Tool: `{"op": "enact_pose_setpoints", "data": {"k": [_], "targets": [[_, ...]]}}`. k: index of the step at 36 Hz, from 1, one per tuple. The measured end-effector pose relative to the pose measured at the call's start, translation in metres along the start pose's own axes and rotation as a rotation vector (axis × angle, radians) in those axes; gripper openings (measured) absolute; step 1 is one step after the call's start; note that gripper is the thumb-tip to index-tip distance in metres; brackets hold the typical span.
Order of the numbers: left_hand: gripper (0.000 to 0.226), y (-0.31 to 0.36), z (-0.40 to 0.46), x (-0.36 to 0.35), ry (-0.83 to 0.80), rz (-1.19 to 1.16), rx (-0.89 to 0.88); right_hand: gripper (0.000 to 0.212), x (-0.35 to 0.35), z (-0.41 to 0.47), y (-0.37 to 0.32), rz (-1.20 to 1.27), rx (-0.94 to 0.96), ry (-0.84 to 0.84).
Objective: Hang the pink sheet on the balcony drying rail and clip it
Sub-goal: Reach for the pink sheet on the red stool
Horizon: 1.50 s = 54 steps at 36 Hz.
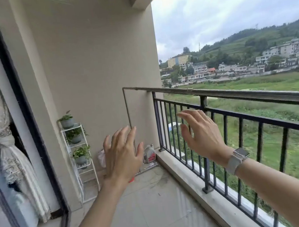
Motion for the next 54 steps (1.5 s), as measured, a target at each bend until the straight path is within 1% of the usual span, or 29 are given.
{"op": "enact_pose_setpoints", "data": {"k": [1, 2, 5, 8, 15, 17, 20, 25, 28, 30, 31, 36, 38, 44, 49, 54], "targets": [[0.051, -0.009, -0.004, -0.009, -0.028, -0.024, 0.028, 0.039, -0.014, -0.003, -0.003, 0.032, -0.008, -0.002], [0.050, -0.017, -0.008, -0.017, -0.001, -0.028, 0.029, 0.039, -0.028, -0.005, -0.004, 0.051, -0.024, 0.010], [0.053, -0.055, -0.029, -0.053, 0.009, -0.045, 0.044, 0.038, -0.085, -0.021, -0.006, 0.076, -0.030, 0.004], [0.055, -0.100, -0.043, -0.093, -0.021, -0.033, 0.110, 0.034, -0.147, -0.028, -0.005, 0.085, -0.014, -0.038], [0.058, -0.216, -0.037, -0.214, -0.188, -0.020, 0.352, 0.039, -0.317, -0.013, 0.014, 0.163, -0.036, -0.298], [0.058, -0.244, -0.031, -0.246, -0.214, -0.022, 0.424, 0.043, -0.367, -0.002, 0.021, 0.188, -0.061, -0.399], [0.055, -0.283, -0.018, -0.286, -0.254, -0.038, 0.512, 0.052, -0.436, 0.019, 0.022, 0.197, -0.070, -0.507], [0.057, -0.365, 0.007, -0.328, -0.281, -0.015, 0.585, 0.046, -0.541, 0.061, -0.001, 0.206, -0.033, -0.609], [0.049, -0.422, 0.021, -0.346, -0.283, 0.008, 0.646, 0.041, -0.604, 0.085, -0.020, 0.240, 0.011, -0.645], [0.047, -0.460, 0.029, -0.361, -0.306, 0.017, 0.685, 0.045, -0.647, 0.102, -0.033, 0.261, 0.029, -0.659], [0.047, -0.480, 0.034, -0.371, -0.315, 0.025, 0.692, 0.047, -0.670, 0.111, -0.038, 0.271, 0.034, -0.661], [0.043, -0.582, 0.074, -0.428, -0.329, 0.003, 0.729, 0.039, -0.794, 0.158, -0.064, 0.277, 0.028, -0.729], [0.045, -0.621, 0.100, -0.451, -0.343, -0.030, 0.720, 0.036, -0.842, 0.182, -0.071, 0.278, -0.002, -0.761], [0.049, -0.734, 0.187, -0.518, -0.432, -0.031, 0.654, 0.040, -0.959, 0.246, -0.091, 0.285, -0.068, -0.862], [0.050, -0.807, 0.238, -0.596, -0.538, -0.048, 0.676, 0.041, -1.042, 0.285, -0.079, 0.279, -0.106, -0.905], [0.047, -0.869, 0.272, -0.692, -0.616, -0.115, 0.701, 0.039, -1.152, 0.318, -0.052, 0.273, -0.141, -0.961]]}}
Point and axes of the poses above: each hand's wrist, its own z-axis towards the middle knuckle, its own x-axis out of the back of the hand, y = z × x, the point moved 6 cm from there along z, towards the middle knuckle, and after that the axes turned 11 degrees about -z, right-handed, at the moved point
